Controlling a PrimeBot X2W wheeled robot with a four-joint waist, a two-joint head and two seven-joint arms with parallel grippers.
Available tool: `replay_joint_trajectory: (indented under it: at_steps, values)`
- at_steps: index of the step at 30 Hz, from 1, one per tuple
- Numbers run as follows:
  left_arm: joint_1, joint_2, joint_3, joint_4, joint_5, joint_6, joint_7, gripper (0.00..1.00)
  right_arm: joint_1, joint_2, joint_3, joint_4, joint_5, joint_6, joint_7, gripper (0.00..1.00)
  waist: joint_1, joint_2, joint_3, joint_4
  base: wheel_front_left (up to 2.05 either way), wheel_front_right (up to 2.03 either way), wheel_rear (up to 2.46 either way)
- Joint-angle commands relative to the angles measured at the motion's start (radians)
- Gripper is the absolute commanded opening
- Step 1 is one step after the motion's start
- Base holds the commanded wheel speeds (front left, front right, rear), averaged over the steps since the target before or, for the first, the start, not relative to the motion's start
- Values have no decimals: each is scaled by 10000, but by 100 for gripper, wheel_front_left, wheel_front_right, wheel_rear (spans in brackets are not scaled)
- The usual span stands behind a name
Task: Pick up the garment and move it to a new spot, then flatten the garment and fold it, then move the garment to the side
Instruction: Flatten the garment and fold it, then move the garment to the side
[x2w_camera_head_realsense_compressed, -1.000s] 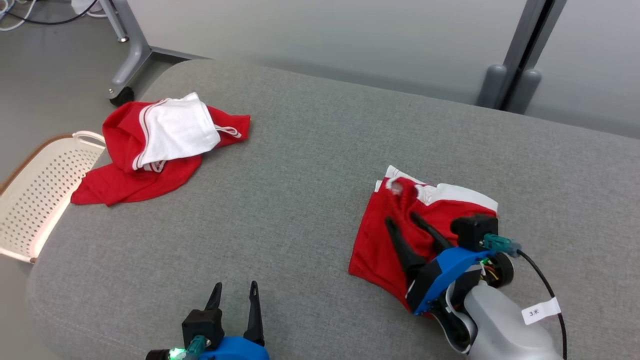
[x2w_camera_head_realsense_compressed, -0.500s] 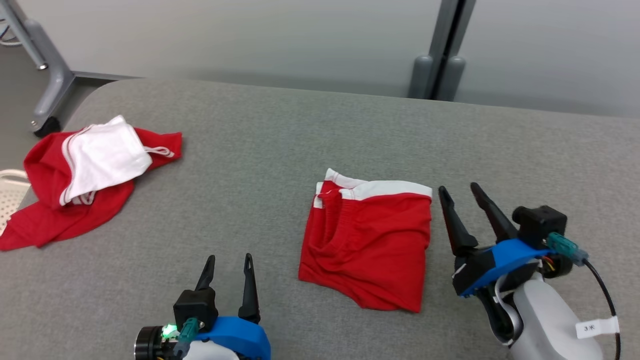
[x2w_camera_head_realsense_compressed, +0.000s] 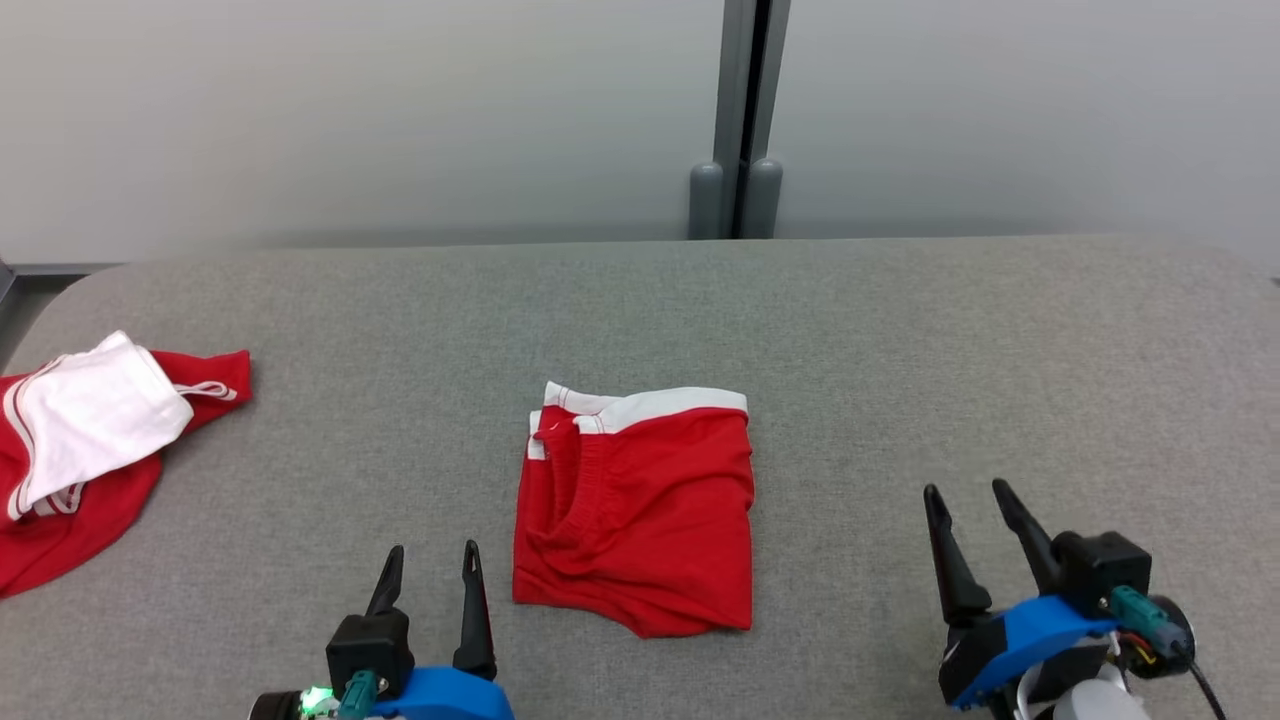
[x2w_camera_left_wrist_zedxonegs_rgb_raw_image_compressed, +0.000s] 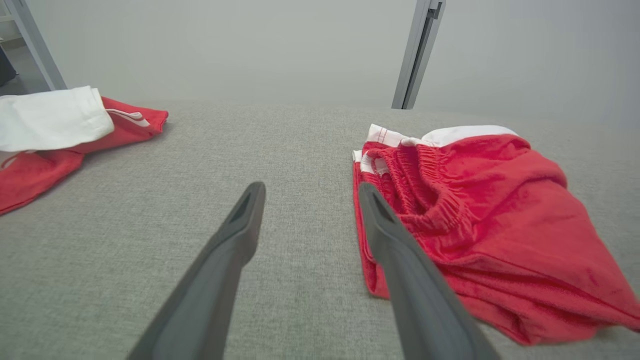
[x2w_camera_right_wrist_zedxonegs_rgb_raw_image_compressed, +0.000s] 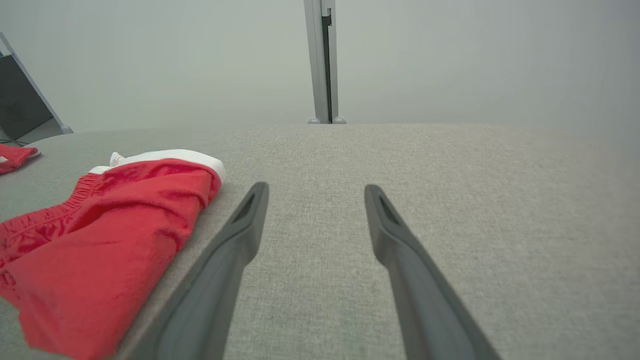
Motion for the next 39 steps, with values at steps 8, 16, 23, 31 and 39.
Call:
replay_joint_trajectory:
  at_steps: [8,16,23,31,39]
  values:
    - [524,3,185,-42,17,-120,-49,100,673,65,441,272,260,1,-36,100,1,1,-327,-235,0,0,0]
    - [210,2,17,-119,72,-142,-49,100,102,67,775,386,555,1,-36,100,1,1,126,59,0,0,0]
    - [-218,2,-626,-126,-134,-39,-49,100,-976,60,1775,1205,1387,1,-35,100,1,1,900,1083,0,0,0]
    - [-269,-1,-751,-208,-169,125,-49,100,-2012,47,1947,3073,2133,1,-35,100,1,1,1373,2152,0,0,0]
    - [-223,-3,-658,-494,-142,189,-49,100,-2287,49,2080,3237,2248,1,-21,0,1,1,1479,1853,0,0,0]
